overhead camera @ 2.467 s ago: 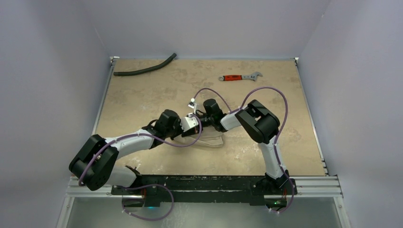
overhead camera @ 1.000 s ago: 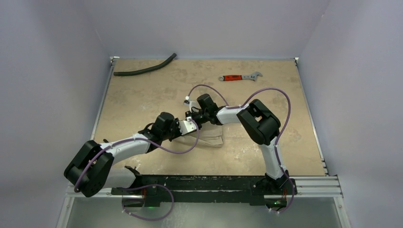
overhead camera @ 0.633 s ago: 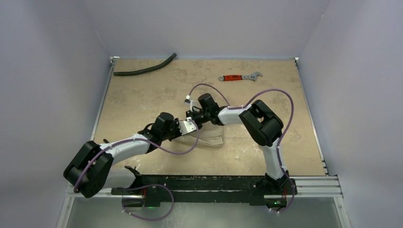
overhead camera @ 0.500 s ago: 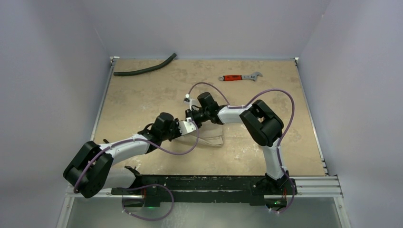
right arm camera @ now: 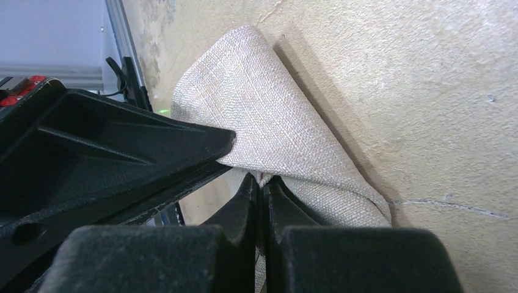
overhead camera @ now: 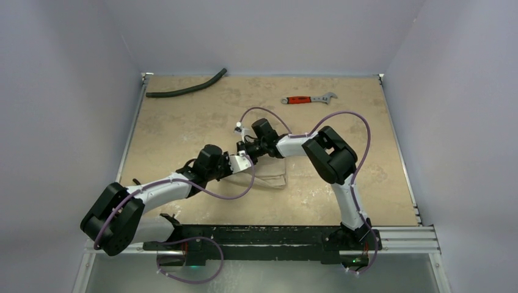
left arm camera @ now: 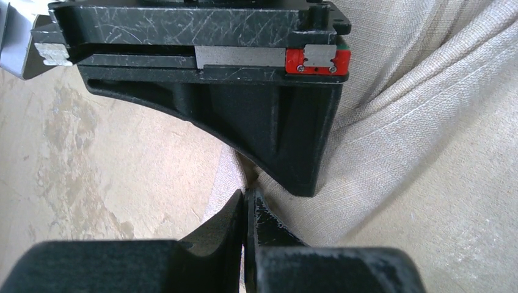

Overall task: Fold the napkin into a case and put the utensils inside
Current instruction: Stuff the top corner of the smaller-rectangle-folded napkin into the folded napkin.

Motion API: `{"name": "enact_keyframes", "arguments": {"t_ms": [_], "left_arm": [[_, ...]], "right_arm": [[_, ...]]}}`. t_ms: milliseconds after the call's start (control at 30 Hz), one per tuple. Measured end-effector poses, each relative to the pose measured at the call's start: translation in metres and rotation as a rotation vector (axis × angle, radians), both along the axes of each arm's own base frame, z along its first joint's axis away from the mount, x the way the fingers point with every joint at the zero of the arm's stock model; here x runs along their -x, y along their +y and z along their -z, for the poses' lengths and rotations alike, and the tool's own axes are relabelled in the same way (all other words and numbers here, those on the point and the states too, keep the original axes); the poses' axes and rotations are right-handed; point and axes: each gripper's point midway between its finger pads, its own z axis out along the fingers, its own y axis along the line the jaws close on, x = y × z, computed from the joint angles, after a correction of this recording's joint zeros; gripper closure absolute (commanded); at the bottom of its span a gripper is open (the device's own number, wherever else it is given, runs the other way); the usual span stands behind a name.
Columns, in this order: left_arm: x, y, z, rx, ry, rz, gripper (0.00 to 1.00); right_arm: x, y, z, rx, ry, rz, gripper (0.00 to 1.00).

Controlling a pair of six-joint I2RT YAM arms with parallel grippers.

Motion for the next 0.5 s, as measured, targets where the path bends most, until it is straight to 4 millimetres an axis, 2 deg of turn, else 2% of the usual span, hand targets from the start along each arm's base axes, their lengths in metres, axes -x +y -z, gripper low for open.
{"name": "enact_keyframes", "arguments": {"t_ms": [500], "left_arm": [[0.002,-0.003,0.0,-0.001,-0.001,0.029,1.0]], "right_arm": [[-0.015,0.005,-0.011,0.008,-0.034,0.005,1.0]]}}
